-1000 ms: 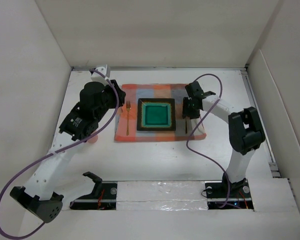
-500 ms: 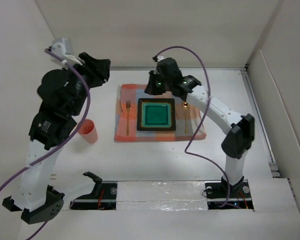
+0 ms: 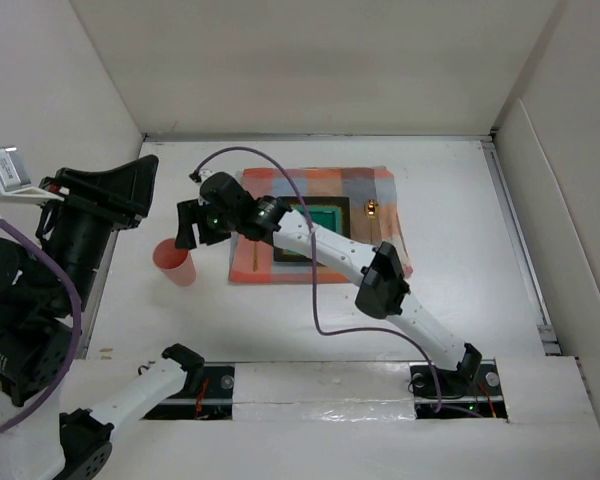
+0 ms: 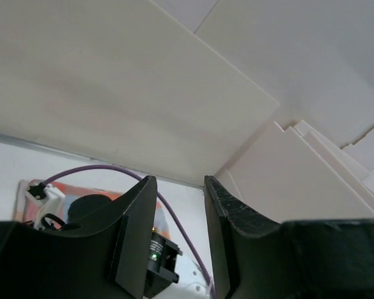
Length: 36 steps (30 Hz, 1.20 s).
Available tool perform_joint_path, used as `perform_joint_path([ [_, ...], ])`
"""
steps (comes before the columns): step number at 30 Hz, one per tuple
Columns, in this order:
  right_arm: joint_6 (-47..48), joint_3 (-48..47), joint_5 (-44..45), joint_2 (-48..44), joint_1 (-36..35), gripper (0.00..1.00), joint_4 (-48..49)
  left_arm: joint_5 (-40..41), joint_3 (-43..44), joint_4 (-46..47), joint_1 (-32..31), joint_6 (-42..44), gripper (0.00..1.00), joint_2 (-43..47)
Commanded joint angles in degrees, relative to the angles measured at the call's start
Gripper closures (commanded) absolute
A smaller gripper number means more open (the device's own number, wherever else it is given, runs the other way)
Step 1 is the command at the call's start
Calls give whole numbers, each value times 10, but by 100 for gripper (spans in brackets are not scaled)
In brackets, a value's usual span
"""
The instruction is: Set the dinner table for one person
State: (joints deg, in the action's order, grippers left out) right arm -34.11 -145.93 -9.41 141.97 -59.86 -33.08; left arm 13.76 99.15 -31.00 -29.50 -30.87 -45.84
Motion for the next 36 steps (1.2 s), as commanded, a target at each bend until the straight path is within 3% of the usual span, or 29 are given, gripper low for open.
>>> perform_joint_path([
  [1, -22, -43, 27, 12, -10, 24, 18, -23, -21, -30, 1, -12, 67, 1],
  [12, -48, -63, 115, 92, -23, 22, 38, -68, -58, -44, 1, -2, 68, 31],
  [15, -51, -67, 122, 107, -23, 35, 28, -66, -67, -47, 1, -2, 68, 41],
  [16, -53, -62, 125, 98, -28, 51, 29, -63, -74, -48, 1, -1, 68, 44],
  [18, -55, -17, 131, 77, -28, 67, 48, -55, -80, -49, 1, 0, 68, 51],
  [19, -55, 1, 131, 64, -33, 87, 65, -54, -84, -47, 1, 0, 68, 52],
  [20, -59, 14, 136, 35, -33, 95, 72, -51, -89, -45, 1, 0, 68, 54],
  [21, -60, 34, 140, 18, -33, 100, 82, -48, -92, -44, 1, 0, 68, 54],
  [24, -55, 27, 136, -46, -33, 100, 106, -40, -96, -42, 1, 2, 69, 45],
  [28, -47, 33, 110, -141, 35, 100, 58, -25, -104, -28, 1, 13, 69, 29],
  [30, -30, 75, 81, -212, 104, 100, 43, -19, -113, -25, 1, 15, 69, 16],
  [31, 4, 148, 89, -274, 180, 100, 4, -25, -127, -5, 1, 20, 69, 2],
  [32, 4, 175, 89, -274, 181, 100, -10, -25, -127, -5, 1, 20, 69, 1],
  [36, 66, 244, 119, -324, 307, 100, -82, -46, -157, 30, 1, 22, 69, -28],
])
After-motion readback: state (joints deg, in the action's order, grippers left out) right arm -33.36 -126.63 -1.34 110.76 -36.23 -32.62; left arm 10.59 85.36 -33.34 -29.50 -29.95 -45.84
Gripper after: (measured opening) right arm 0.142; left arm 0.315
